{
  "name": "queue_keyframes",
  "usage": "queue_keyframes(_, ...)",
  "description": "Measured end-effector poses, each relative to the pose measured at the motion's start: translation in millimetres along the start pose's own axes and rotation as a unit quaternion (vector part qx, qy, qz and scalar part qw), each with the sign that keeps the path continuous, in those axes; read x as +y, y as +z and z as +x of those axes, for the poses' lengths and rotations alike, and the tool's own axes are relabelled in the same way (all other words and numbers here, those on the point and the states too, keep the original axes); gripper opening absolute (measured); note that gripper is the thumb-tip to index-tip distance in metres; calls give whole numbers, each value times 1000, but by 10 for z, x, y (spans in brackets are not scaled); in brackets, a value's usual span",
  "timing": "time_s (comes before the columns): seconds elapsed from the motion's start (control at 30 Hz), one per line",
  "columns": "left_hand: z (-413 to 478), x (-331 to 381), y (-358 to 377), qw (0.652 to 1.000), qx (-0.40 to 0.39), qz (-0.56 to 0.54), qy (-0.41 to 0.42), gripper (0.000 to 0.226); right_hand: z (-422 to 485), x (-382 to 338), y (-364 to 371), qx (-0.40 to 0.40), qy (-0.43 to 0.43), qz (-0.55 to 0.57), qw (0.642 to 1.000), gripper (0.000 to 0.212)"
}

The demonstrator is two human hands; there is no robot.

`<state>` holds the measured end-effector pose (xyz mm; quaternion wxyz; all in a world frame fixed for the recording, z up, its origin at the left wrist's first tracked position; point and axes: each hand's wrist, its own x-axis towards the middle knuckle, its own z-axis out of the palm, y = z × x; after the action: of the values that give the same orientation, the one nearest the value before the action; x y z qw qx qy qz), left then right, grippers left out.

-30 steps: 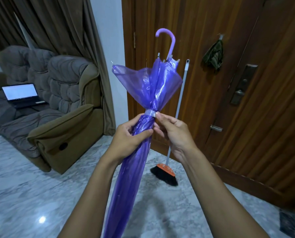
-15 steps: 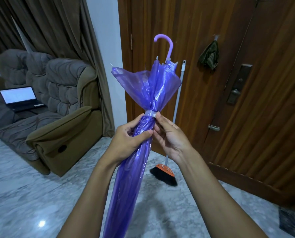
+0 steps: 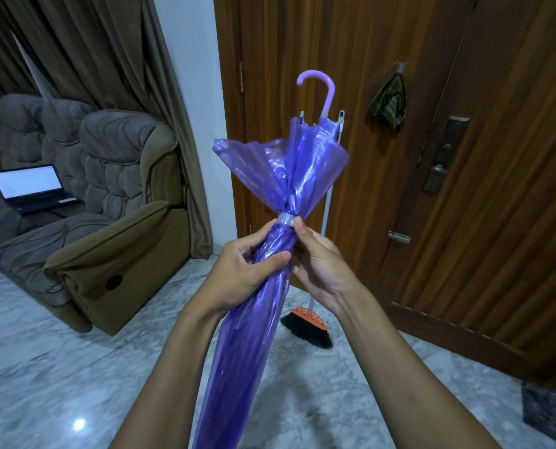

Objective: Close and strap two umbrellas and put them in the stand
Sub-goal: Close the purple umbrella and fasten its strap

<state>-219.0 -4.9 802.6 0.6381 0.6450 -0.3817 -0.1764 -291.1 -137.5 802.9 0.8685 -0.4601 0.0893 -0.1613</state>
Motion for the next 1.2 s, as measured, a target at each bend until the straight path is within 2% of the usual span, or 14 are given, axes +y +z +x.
queue_keyframes(0.27, 15, 2, 69, 1000, -23, 10, 5, 57, 33, 52, -88, 23, -73, -33, 997, 33)
queue_keyframes(0.47, 49, -53, 225, 1000, 14, -11, 0, 61, -23, -92, -197, 49, -59, -120, 990, 24)
queue_keyframes(0.57, 97, -95, 390, 999, 23, 32, 10, 69, -49, -215, -333, 85, -76, -162, 980, 41)
queue_keyframes(0.63, 137, -139, 520, 999, -14, 48, 7, 70, -74, -280, -462, 100, -96, -184, 973, 41)
queue_keyframes(0.73, 262, -141, 735, 997, -72, 18, -9, 60, -148, -422, -711, 136, -130, -204, 961, 37)
queue_keyframes(0.87, 603, -9, 1068, 1000, -4, -13, -10, 19, -309, -671, -1107, 157, -144, -224, 951, 28)
queue_keyframes(0.97, 908, 147, 1380, 999, 29, 1, 21, 11, -436, -855, -1346, 165, -158, -232, 946, 30)
queue_keyframes(1.2, 1540, 550, 2710, 991, -69, -12, 111, 16, -845, -1589, -2070, 187, -208, -239, 930, 39)
